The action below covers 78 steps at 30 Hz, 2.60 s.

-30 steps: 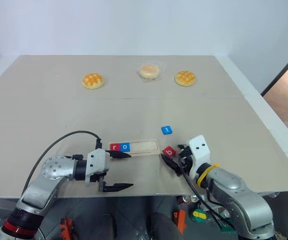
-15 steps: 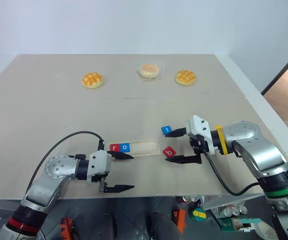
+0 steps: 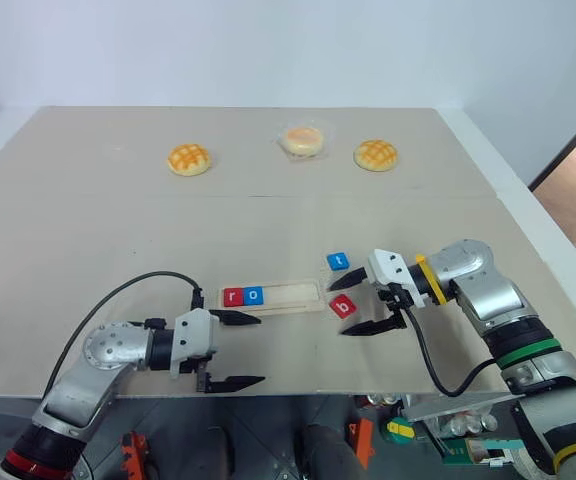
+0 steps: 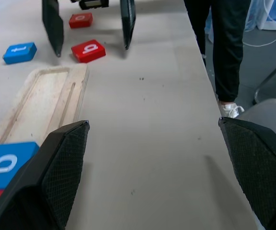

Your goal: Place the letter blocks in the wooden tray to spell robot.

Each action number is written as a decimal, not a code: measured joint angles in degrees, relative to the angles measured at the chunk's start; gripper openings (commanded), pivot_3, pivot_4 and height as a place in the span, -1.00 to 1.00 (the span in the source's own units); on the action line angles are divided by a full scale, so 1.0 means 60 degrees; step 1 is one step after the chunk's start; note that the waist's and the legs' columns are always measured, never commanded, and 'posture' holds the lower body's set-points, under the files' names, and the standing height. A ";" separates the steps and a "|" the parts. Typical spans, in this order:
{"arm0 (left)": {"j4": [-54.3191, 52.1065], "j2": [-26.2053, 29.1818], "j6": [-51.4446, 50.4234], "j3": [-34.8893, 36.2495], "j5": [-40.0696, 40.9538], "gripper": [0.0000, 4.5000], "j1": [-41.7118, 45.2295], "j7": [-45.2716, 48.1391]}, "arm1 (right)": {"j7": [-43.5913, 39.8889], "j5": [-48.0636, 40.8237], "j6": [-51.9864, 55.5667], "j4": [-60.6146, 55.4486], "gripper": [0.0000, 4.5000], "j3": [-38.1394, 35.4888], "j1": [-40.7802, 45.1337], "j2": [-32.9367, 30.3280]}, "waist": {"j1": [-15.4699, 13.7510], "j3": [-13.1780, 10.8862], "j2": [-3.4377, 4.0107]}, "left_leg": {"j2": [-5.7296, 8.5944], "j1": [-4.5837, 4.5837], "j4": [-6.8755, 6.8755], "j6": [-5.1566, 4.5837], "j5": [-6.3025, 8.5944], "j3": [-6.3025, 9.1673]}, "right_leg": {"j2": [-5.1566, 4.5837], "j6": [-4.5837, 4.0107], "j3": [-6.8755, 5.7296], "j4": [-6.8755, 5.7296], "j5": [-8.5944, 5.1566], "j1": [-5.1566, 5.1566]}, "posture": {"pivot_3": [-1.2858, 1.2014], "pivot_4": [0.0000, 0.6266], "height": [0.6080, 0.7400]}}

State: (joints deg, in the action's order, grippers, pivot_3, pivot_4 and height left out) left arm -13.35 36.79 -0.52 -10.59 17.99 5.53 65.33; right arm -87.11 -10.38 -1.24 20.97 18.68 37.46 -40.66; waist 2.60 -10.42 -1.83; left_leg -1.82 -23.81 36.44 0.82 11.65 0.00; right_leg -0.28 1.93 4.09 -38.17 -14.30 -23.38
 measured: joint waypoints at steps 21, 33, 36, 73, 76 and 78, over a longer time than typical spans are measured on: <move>-0.0172 0.0014 -0.0504 0.0015 0.0370 1.00 0.0349 -0.0125 | -0.0001 -0.0103 0.0476 -0.0509 -0.19 -0.0223 -0.0543 -0.0248 | -0.0005 0.0001 0.0001 | 0.0005 0.0009 0.0007 0.0002 -0.0002 -0.0002 | 0.0012 0.0007 0.0002 -0.0006 0.0004 0.0007 | 0.03 -0.52 1.00; -0.0199 0.0000 -0.0994 0.0028 0.0549 1.00 0.0371 -0.0271 | 0.0043 -0.0193 0.0867 -0.0678 -0.19 -0.0343 -0.0694 -0.0284 | -0.0005 0.0001 0.0001 | 0.0006 0.0009 0.0014 0.0003 -0.0002 -0.0002 | 0.0012 0.0012 0.0002 -0.0010 0.0005 0.0008 | 0.03 -0.52 1.00; -0.0207 -0.0023 -0.1048 0.0072 0.0560 1.00 0.0364 -0.0435 | 0.0236 -0.0347 0.1333 -0.0893 -0.19 -0.0580 -0.0850 -0.0291 | -0.0006 0.0001 0.0001 | 0.0006 0.0007 0.0017 0.0003 -0.0002 -0.0001 | 0.0011 0.0012 0.0003 -0.0013 0.0006 0.0007 | 0.03 -0.52 1.00; -0.0699 -0.0751 -0.2502 0.1566 0.1161 1.00 -0.0400 -0.2925 | 0.2931 0.1025 0.3779 -0.0960 -0.19 0.0985 0.1434 0.2760 | 0.0000 0.0000 0.0003 | 0.0001 0.0004 0.0017 0.0029 -0.0018 0.0012 | 0.0025 -0.0025 -0.0009 -0.0022 0.0040 -0.0002 | 0.03 -0.52 1.00; -0.0702 -0.0751 -0.2502 0.1566 0.1144 1.00 -0.0402 -0.2935 | 0.2911 0.1114 0.3624 -0.0791 -0.19 0.0991 0.1436 0.2824 | 0.0000 0.0000 0.0003 | 0.0001 0.0003 0.0017 0.0029 -0.0018 0.0011 | 0.0024 -0.0026 -0.0008 -0.0021 0.0040 -0.0003 | 0.03 -0.52 1.00; -0.0705 -0.0752 -0.2502 0.1566 0.1139 1.00 -0.0406 -0.2944 | 0.2888 0.1184 0.3436 -0.0656 -0.19 0.0991 0.1462 0.2859 | 0.0000 0.0000 0.0003 | 0.0001 0.0004 0.0017 0.0029 -0.0018 0.0010 | 0.0024 -0.0026 -0.0008 -0.0021 0.0040 -0.0002 | 0.03 -0.52 1.00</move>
State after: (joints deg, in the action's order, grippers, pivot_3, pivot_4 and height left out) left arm -17.58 32.28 -15.53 -1.19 24.82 3.10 47.67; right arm -69.78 -3.28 19.38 17.03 24.63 46.24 -23.50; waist 2.60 -10.42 -1.81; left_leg -1.81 -23.79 36.54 0.99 11.54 0.07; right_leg -0.14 1.78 4.04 -38.30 -14.05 -23.39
